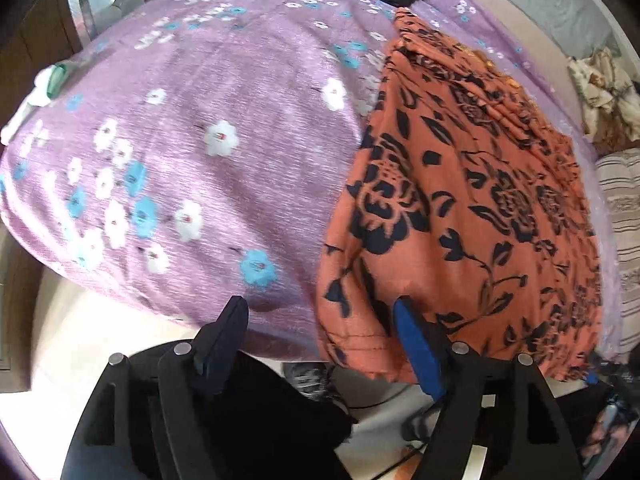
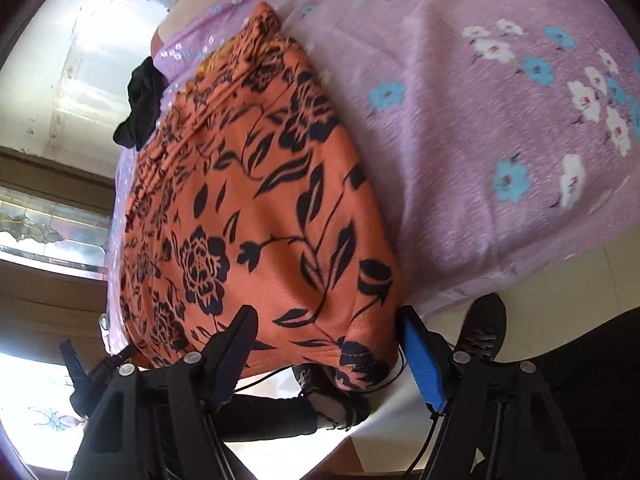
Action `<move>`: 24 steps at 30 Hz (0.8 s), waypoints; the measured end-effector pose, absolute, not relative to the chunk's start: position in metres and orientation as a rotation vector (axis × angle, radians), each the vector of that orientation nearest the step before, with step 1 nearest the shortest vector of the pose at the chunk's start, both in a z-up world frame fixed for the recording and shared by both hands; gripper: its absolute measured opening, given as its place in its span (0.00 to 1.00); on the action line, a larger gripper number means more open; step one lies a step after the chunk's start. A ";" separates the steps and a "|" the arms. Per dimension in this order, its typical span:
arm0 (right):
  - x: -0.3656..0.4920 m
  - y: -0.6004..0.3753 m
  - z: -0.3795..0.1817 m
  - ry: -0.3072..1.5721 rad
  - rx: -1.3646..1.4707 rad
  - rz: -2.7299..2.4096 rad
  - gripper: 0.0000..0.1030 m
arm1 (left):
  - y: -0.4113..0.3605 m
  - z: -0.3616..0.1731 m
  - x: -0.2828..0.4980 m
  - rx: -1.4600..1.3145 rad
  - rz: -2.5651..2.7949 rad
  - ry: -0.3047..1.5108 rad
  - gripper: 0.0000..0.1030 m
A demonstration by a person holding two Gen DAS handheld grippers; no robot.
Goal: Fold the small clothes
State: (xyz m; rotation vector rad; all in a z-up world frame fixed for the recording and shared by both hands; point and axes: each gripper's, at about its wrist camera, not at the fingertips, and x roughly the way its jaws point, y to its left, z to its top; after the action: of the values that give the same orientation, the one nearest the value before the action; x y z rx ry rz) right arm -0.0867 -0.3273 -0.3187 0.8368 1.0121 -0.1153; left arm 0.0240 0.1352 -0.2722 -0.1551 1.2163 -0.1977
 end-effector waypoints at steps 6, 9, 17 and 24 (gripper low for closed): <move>-0.082 -0.312 -0.316 1.063 0.730 -0.136 0.34 | 0.127 -0.274 0.021 -0.127 -0.245 1.220 0.18; -0.086 -0.316 -0.313 1.044 0.765 -0.135 0.34 | 0.132 -0.276 0.025 -0.178 -0.258 1.239 0.21; -0.086 -0.328 -0.322 1.033 0.845 -0.135 0.58 | 0.111 -0.273 0.031 -0.119 -0.275 1.220 0.43; -0.085 -0.333 -0.326 1.032 0.860 -0.203 0.20 | 0.107 -0.266 0.032 -0.121 -0.329 1.176 0.07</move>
State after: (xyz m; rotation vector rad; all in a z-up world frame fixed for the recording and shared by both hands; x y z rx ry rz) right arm -0.0855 -0.3326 -0.3258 0.8599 1.0318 -0.2034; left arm 0.0322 0.1073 -0.2656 -0.1206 1.1758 -0.3287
